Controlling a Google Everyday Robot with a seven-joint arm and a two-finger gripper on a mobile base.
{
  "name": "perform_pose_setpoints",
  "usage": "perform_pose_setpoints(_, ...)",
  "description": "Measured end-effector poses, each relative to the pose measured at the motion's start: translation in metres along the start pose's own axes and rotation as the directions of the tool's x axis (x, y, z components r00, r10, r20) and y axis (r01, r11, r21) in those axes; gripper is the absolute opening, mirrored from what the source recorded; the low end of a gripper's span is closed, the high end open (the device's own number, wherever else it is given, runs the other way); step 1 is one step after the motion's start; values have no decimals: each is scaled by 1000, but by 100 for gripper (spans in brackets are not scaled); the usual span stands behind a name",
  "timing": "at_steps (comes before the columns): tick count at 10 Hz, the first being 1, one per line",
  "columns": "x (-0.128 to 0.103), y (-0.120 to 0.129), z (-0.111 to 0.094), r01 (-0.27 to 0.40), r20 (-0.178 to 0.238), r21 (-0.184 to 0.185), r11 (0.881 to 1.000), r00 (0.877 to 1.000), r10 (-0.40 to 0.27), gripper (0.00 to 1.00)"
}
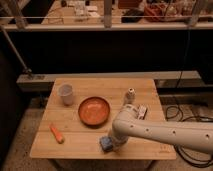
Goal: Place the white sponge in the ceramic bowl
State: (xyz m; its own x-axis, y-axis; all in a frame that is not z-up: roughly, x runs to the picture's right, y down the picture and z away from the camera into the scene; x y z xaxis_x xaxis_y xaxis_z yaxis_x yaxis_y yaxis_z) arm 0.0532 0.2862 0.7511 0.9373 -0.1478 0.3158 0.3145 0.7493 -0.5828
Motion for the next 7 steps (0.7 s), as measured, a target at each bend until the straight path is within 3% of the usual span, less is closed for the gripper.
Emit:
perform_pose_setpoints(1,-2,-4,-5,0,-2,2,1000,1000,0,12)
perform_pose_setpoints(3,-3,-6,-9,2,-6,5,1000,1000,-2,10)
perform_pose_setpoints(7,-7,-18,-13,11,-7,16,1000,1000,-10,26)
